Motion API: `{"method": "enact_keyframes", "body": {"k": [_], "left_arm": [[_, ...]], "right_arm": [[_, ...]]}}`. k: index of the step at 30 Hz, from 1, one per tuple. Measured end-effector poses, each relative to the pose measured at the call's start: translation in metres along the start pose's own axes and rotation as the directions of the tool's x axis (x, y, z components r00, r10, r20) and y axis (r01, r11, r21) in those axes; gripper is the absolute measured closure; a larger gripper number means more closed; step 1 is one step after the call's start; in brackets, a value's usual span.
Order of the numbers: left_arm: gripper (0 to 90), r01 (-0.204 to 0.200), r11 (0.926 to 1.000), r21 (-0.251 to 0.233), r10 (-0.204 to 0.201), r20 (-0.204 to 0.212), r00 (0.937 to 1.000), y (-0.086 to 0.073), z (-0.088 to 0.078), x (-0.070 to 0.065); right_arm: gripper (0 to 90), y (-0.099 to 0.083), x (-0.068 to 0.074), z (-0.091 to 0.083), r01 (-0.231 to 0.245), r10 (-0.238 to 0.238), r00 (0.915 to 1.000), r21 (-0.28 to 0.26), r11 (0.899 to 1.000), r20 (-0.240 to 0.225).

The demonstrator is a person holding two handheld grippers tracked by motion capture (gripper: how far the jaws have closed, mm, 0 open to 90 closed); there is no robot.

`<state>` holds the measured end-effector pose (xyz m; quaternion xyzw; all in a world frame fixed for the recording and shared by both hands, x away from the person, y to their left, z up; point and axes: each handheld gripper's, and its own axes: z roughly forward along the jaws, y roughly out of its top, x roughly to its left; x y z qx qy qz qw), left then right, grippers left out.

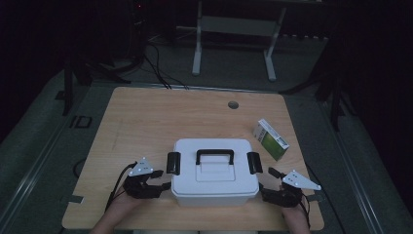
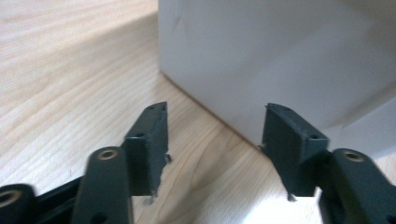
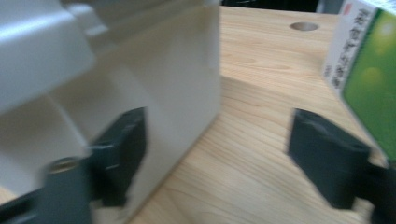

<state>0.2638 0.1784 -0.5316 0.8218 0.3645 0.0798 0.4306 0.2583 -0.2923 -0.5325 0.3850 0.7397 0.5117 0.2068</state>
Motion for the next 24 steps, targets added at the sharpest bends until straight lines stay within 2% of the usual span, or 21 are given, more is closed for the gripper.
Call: {"method": "enact_keyframes", "body": {"k": [2, 4, 6, 8, 10, 12, 17, 20, 24], "left_arm": [[34.9, 0.0, 0.9998, 0.021, 0.0, 0.005, 1.0, -0.002, -0.002, 0.004], [32.6, -0.001, 0.9993, 0.037, 0.0, 0.009, 1.0, -0.003, -0.004, 0.007], [32.5, -0.011, 0.9978, 0.066, 0.01, 0.021, 0.9997, -0.004, -0.007, 0.011], [32.4, -0.018, 0.9954, 0.094, 0.016, 0.024, 0.9996, -0.004, -0.01, 0.013], [32.4, -0.031, 0.9927, 0.116, 0.028, 0.02, 0.9994, -0.003, -0.014, 0.014], [32.3, -0.033, 0.9898, 0.139, 0.029, 0.03, 0.9991, -0.003, -0.016, 0.015], [32.4, -0.068, 0.9729, 0.221, 0.063, 0.03, 0.9976, 0.0, -0.018, 0.016], [32.4, -0.074, 0.9674, 0.242, 0.069, 0.028, 0.9972, 0.002, -0.02, 0.017], [32.4, -0.065, 0.9553, 0.289, 0.061, 0.022, 0.9979, 0.006, -0.023, 0.02]], "right_arm": [[13.5, -0.002, -0.002, -0.001, -0.002, 0.002, 0.9999, -0.004, 1.0, -0.016], [12.2, -0.004, -0.005, -0.002, 0.015, -0.015, 0.9999, 0.014, 1.0, -0.001], [12.3, -0.006, -0.009, -0.003, -0.001, 0.001, 0.9999, 0.025, 1.0, -0.012], [13.0, -0.008, -0.013, -0.004, -0.002, 0.002, 0.9999, 0.028, 1.0, 0.012], [13.0, -0.008, -0.017, -0.007, -0.021, 0.021, 0.9997, 0.016, 1.0, 0.011], [13.0, -0.009, -0.02, -0.009, -0.018, 0.018, 0.9996, 0.006, 1.0, 0.023], [13.3, -0.01, -0.024, -0.011, -0.017, 0.017, 0.9992, 0.02, 1.0, 0.037], [13.3, -0.012, -0.026, -0.012, -0.019, 0.018, 0.9988, 0.022, 1.0, 0.045], [13.3, -0.013, -0.028, -0.013, -0.032, 0.031, 0.9984, 0.021, 0.999, 0.048]]}}
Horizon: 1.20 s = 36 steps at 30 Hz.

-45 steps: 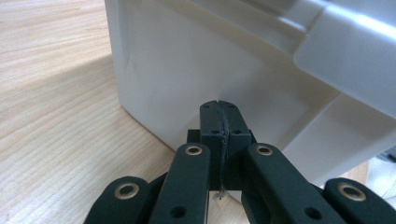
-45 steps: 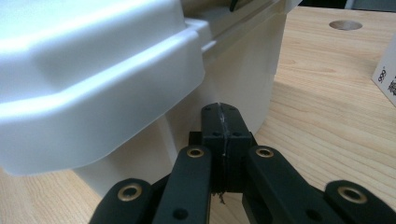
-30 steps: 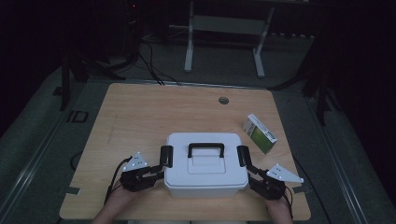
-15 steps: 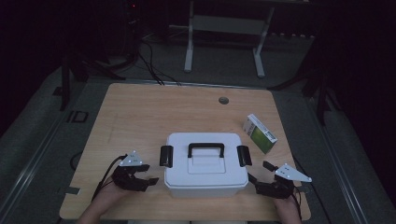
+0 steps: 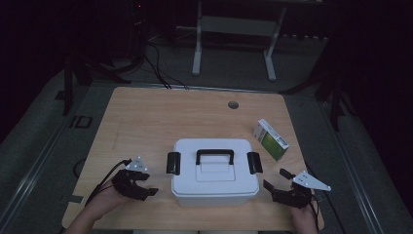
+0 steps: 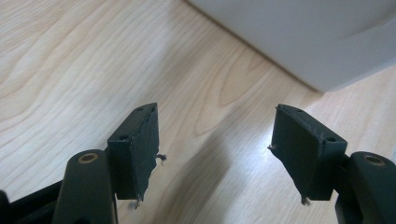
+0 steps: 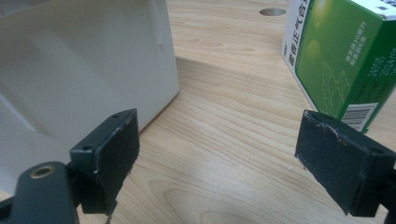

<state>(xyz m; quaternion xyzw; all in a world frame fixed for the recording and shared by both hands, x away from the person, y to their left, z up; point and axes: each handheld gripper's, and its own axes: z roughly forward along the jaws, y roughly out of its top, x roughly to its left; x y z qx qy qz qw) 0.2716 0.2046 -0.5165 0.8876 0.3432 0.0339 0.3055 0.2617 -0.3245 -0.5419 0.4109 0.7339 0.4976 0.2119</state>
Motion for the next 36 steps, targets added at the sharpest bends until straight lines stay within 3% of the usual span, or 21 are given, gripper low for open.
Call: {"method": "enact_keyframes", "body": {"k": [2, 8, 12, 14, 19, 24, 26, 31, 36], "left_arm": [[32.4, 0.017, 0.9991, 0.038, -0.018, 0.009, 0.9998, 0.001, -0.002, 0.002], [32.4, -0.009, 0.9911, 0.133, 0.009, 0.004, 1.0, 0.003, -0.011, 0.003], [32.3, -0.017, 0.9801, 0.198, 0.017, 0.006, 0.9998, 0.003, -0.016, 0.003], [32.3, -0.015, 0.9697, 0.244, 0.016, -0.004, 0.9999, 0.003, -0.017, 0.004], [32.4, -0.013, 0.9442, 0.329, 0.004, 0.03, 0.9995, 0.003, -0.024, 0.009], [32.4, -0.062, 0.9092, 0.412, 0.046, 0.05, 0.9977, 0.005, -0.024, 0.009], [32.4, -0.067, 0.8973, 0.436, 0.05, 0.05, 0.9975, 0.007, -0.024, 0.01], [32.4, -0.071, 0.8594, 0.506, 0.056, 0.045, 0.9974, 0.009, -0.023, 0.013], [32.4, -0.076, 0.8574, 0.509, 0.051, 0.064, 0.9966, 0.013, -0.027, 0.015]], "right_arm": [[13.3, 0.0, -0.001, -0.001, 0.0, 0.0, 1.0, 0.001, 1.0, 0.004], [13.2, -0.001, -0.004, -0.003, -0.016, 0.016, 0.9998, -0.005, 1.0, 0.009], [13.2, -0.001, -0.004, -0.003, -0.018, 0.018, 0.9998, -0.001, 1.0, 0.006], [13.2, -0.001, -0.004, -0.003, -0.021, 0.021, 0.9998, 0.0, 1.0, 0.004], [13.1, -0.002, -0.005, -0.002, -0.02, 0.02, 0.9998, 0.001, 1.0, 0.003], [13.1, -0.002, -0.004, -0.002, -0.015, 0.015, 0.9999, 0.004, 1.0, -0.002], [13.1, -0.002, -0.004, -0.001, -0.016, 0.016, 0.9999, 0.006, 1.0, -0.004], [13.1, -0.002, -0.004, -0.002, -0.021, 0.021, 0.9997, 0.007, 1.0, -0.01], [13.1, -0.002, -0.003, -0.001, -0.022, 0.022, 0.9997, 0.007, 1.0, -0.008]]}}
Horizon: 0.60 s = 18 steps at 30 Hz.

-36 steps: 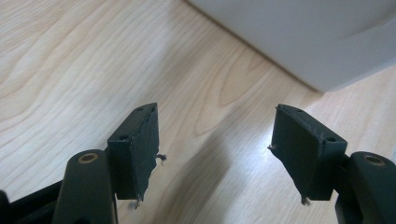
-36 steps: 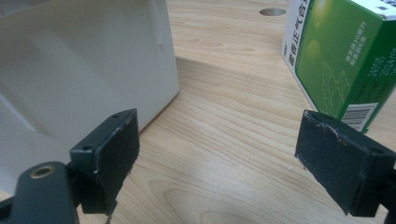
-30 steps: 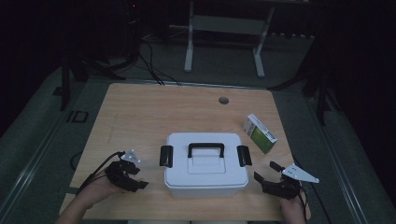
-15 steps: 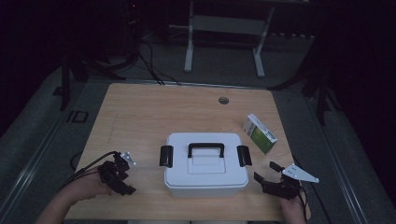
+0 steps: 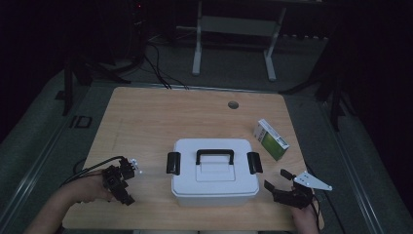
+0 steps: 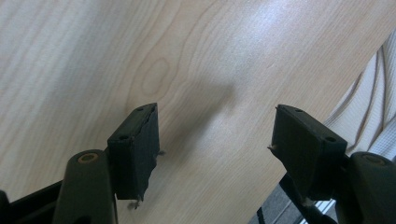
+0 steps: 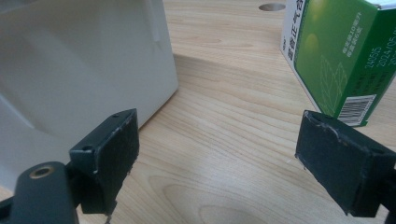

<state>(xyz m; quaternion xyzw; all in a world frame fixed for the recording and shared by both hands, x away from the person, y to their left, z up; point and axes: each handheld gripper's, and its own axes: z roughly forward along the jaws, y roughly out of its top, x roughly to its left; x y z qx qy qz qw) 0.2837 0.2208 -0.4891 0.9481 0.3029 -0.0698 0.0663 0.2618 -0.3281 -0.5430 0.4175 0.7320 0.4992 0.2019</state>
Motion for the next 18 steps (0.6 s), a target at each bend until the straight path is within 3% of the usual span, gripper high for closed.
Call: {"method": "enact_keyframes", "body": {"k": [6, 18], "left_arm": [[32.4, -0.013, 0.9994, -0.031, 0.013, 0.015, 0.9998, 0.002, -0.017, -0.001], [32.4, -0.063, 0.9976, -0.028, 0.063, -0.019, 0.9978, 0.013, -0.053, -0.009]], "right_arm": [[13.0, 0.0, 0.001, 0.0, 0.009, -0.009, 1.0, 0.004, 1.0, -0.003], [13.0, -0.001, 0.001, 0.001, 0.012, -0.012, 0.9998, 0.007, 1.0, -0.012]]}}
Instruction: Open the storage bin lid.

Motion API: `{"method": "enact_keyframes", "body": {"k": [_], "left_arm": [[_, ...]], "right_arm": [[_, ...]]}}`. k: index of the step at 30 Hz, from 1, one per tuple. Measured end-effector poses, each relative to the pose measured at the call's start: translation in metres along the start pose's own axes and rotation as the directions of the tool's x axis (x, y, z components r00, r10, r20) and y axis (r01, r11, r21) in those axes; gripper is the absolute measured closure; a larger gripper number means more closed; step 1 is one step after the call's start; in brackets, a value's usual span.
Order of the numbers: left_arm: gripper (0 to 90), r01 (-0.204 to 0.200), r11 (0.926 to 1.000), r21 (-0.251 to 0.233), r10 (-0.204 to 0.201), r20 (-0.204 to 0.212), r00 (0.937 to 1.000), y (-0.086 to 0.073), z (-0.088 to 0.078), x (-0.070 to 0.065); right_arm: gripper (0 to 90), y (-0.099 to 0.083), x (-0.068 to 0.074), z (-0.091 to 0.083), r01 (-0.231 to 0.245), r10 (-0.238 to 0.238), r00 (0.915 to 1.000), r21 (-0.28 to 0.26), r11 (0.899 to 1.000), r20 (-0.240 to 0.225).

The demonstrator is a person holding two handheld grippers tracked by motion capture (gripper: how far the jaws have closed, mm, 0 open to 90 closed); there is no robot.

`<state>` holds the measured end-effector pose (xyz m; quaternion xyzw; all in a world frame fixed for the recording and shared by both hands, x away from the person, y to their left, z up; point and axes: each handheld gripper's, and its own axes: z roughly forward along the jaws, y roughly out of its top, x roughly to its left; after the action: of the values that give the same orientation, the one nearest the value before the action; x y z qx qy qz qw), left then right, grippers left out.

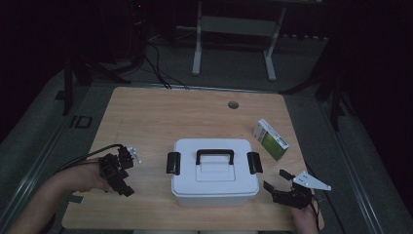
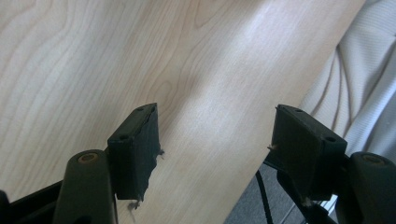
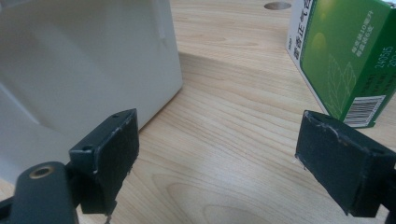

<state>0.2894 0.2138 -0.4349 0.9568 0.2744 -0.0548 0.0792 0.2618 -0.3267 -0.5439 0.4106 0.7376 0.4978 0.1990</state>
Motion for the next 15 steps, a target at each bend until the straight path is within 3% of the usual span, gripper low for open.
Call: {"method": "enact_keyframes", "body": {"k": [15], "left_arm": [[32.5, -0.109, 0.994, -0.011, 0.109, -0.023, 0.9938, 0.036, -0.041, -0.02]], "right_arm": [[13.1, -0.001, 0.001, 0.002, 0.001, -0.001, 1.0, 0.014, 1.0, -0.009]]}}
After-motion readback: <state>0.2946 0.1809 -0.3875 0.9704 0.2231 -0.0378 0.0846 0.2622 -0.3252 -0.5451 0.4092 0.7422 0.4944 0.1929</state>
